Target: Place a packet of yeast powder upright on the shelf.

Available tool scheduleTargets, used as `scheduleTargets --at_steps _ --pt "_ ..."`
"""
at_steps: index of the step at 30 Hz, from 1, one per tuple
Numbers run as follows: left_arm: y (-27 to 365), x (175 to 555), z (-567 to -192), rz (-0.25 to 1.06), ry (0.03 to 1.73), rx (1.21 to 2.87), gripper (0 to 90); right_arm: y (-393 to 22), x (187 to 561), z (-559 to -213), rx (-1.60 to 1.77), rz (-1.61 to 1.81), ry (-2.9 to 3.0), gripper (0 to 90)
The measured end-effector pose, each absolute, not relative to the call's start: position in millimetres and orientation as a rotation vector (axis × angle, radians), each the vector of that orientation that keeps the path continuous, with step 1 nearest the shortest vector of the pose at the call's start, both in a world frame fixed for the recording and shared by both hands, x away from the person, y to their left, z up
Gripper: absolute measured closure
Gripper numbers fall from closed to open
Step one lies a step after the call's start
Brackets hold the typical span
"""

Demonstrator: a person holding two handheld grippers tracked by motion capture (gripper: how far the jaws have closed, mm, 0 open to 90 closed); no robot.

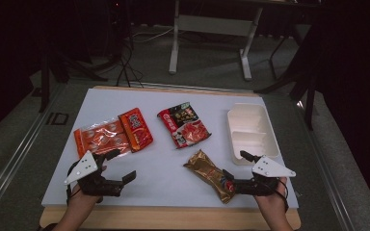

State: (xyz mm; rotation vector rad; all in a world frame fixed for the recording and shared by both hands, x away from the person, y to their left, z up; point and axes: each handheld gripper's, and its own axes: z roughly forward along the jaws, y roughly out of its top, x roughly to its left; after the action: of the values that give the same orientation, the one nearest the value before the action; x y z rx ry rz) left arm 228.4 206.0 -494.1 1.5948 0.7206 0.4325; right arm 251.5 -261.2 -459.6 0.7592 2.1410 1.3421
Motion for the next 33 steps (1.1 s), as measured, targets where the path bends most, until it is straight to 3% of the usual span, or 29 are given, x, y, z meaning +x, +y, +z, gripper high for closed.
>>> scheduleTargets --at_steps 10,18,33 --pt "190 223 -490 0.464 0.747 1.738 1.7 -263 256 -463 0.771 1.319 2.196 14.4" --pt "191 223 -490 0.378 0.729 1.747 1.7 -256 254 -461 0.756 1.266 2.216 13.4" --pt "196 227 -493 0.339 0.728 1.759 1.7 -249 244 -434 0.779 1.369 2.193 10.6"
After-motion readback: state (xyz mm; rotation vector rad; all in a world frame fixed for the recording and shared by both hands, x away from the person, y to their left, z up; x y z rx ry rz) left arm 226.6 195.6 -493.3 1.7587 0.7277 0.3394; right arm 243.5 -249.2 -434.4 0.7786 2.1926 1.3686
